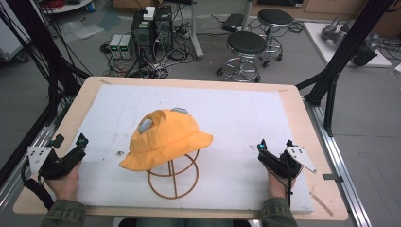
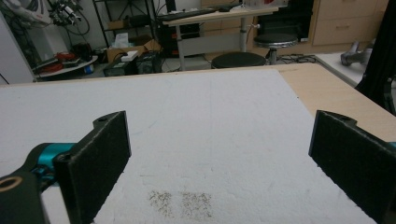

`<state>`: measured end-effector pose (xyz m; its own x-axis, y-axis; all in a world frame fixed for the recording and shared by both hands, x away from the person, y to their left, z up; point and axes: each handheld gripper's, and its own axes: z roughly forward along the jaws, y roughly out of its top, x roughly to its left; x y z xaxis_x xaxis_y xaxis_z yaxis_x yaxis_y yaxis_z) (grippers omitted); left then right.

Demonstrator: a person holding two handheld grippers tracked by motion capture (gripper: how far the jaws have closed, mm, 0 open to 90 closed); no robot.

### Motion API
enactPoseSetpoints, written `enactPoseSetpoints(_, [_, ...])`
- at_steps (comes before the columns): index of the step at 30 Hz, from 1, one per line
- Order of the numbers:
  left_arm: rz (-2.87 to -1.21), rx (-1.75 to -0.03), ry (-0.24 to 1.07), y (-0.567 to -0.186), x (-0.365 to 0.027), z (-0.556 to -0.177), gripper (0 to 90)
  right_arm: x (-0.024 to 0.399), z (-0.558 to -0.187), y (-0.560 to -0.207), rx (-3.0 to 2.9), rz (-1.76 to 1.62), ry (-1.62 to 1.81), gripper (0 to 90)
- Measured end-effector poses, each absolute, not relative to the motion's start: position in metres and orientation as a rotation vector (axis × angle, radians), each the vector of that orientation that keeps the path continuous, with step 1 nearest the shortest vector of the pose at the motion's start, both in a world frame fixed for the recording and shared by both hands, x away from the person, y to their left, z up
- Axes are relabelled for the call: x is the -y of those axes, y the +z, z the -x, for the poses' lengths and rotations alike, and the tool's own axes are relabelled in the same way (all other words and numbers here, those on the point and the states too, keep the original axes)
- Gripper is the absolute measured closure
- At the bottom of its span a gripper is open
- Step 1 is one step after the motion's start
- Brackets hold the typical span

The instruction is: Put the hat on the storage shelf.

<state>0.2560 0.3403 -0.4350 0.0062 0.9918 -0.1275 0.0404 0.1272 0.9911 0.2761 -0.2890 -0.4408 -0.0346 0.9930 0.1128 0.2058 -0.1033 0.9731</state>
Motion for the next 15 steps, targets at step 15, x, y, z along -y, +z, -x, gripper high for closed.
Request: enactPoseSetpoints(15, [-1.15,-1.292,1.076,-0.4367,-0.34,-0.2576,25.5,0.2896,-0.2773,-0.4416,-1.351,-1.421,1.221,4.4])
